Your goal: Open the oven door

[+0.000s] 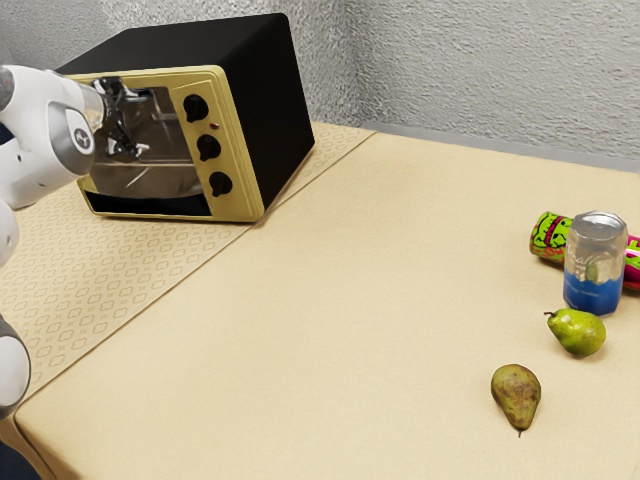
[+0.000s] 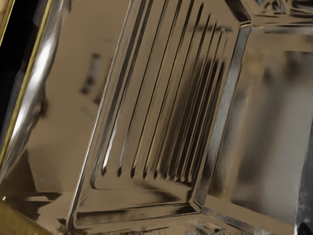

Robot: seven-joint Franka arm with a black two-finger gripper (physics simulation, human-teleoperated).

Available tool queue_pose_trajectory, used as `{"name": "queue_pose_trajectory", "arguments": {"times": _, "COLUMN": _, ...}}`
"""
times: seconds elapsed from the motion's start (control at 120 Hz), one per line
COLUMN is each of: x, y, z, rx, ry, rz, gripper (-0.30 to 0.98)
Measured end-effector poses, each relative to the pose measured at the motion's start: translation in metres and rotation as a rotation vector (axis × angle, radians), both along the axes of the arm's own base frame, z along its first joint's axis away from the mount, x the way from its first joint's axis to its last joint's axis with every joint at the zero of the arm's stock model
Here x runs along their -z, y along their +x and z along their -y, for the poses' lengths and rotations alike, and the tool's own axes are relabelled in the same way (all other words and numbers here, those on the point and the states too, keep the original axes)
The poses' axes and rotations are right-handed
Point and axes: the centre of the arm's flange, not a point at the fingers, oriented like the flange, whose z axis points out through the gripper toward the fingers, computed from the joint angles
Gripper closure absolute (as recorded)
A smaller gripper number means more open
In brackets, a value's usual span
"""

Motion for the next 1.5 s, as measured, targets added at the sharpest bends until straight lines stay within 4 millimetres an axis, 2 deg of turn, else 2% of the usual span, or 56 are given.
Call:
{"name": "queue_pose_trajectory", "arguments": {"times": 0.167, "x": -0.007, "y": -0.004, "z": 0.007, "rx": 0.002, "ry": 0.001, "rz": -0.006, "gripper": 0.00}}
{"name": "queue_pose_trajectory", "arguments": {"times": 0.333, "x": 0.005, "y": -0.010, "z": 0.012, "rx": 0.002, "ry": -0.004, "rz": -0.054, "gripper": 0.01}}
{"name": "queue_pose_trajectory", "arguments": {"times": 0.55, "x": 0.014, "y": -0.032, "z": 0.015, "rx": -0.021, "ry": -0.029, "rz": -0.103, "gripper": 0.00}}
{"name": "queue_pose_trajectory", "arguments": {"times": 0.817, "x": 0.007, "y": -0.083, "z": 0.029, "rx": -0.070, "ry": -0.042, "rz": -0.146, "gripper": 0.00}}
{"name": "queue_pose_trajectory", "arguments": {"times": 0.933, "x": 0.006, "y": -0.121, "z": 0.035, "rx": -0.104, "ry": -0.063, "rz": -0.159, "gripper": 0.01}}
{"name": "queue_pose_trajectory", "arguments": {"times": 0.958, "x": 0.003, "y": -0.131, "z": 0.037, "rx": -0.111, "ry": -0.070, "rz": -0.153, "gripper": 0.01}}
{"name": "queue_pose_trajectory", "arguments": {"times": 1.033, "x": -0.013, "y": -0.176, "z": 0.017, "rx": -0.177, "ry": -0.081, "rz": -0.116, "gripper": 0.02}}
{"name": "queue_pose_trajectory", "arguments": {"times": 1.1, "x": -0.030, "y": -0.205, "z": 0.012, "rx": -0.211, "ry": -0.080, "rz": -0.084, "gripper": 0.02}}
{"name": "queue_pose_trajectory", "arguments": {"times": 1.15, "x": -0.057, "y": -0.225, "z": 0.015, "rx": -0.221, "ry": -0.059, "rz": -0.052, "gripper": 0.01}}
{"name": "queue_pose_trajectory", "arguments": {"times": 1.192, "x": -0.102, "y": -0.240, "z": 0.023, "rx": -0.205, "ry": -0.049, "rz": -0.043, "gripper": 0.01}}
{"name": "queue_pose_trajectory", "arguments": {"times": 1.217, "x": -0.131, "y": -0.241, "z": 0.036, "rx": -0.178, "ry": -0.050, "rz": -0.057, "gripper": 0.01}}
{"name": "queue_pose_trajectory", "arguments": {"times": 1.233, "x": -0.153, "y": -0.235, "z": 0.052, "rx": -0.145, "ry": -0.052, "rz": -0.075, "gripper": 0.01}}
{"name": "queue_pose_trajectory", "arguments": {"times": 1.25, "x": -0.170, "y": -0.223, "z": 0.077, "rx": -0.097, "ry": -0.058, "rz": -0.104, "gripper": 0.01}}
{"name": "queue_pose_trajectory", "arguments": {"times": 1.275, "x": -0.182, "y": -0.195, "z": 0.129, "rx": 0.002, "ry": -0.073, "rz": -0.162, "gripper": 0.01}}
{"name": "queue_pose_trajectory", "arguments": {"times": 1.325, "x": -0.170, "y": -0.137, "z": 0.258, "rx": 0.237, "ry": -0.115, "rz": -0.321, "gripper": 0.00}}
{"name": "queue_pose_trajectory", "arguments": {"times": 1.358, "x": -0.152, "y": -0.119, "z": 0.330, "rx": 0.352, "ry": -0.136, "rz": -0.431, "gripper": 0.00}}
{"name": "queue_pose_trajectory", "arguments": {"times": 1.383, "x": -0.141, "y": -0.116, "z": 0.370, "rx": 0.409, "ry": -0.147, "rz": -0.502, "gripper": 0.00}}
{"name": "queue_pose_trajectory", "arguments": {"times": 1.408, "x": -0.131, "y": -0.117, "z": 0.398, "rx": 0.443, "ry": -0.159, "rz": -0.566, "gripper": 0.00}}
{"name": "queue_pose_trajectory", "arguments": {"times": 1.442, "x": -0.124, "y": -0.124, "z": 0.425, "rx": 0.468, "ry": -0.173, "rz": -0.631, "gripper": 0.00}}
{"name": "queue_pose_trajectory", "arguments": {"times": 1.5, "x": -0.113, "y": -0.134, "z": 0.447, "rx": 0.469, "ry": -0.202, "rz": -0.721, "gripper": 0.00}}
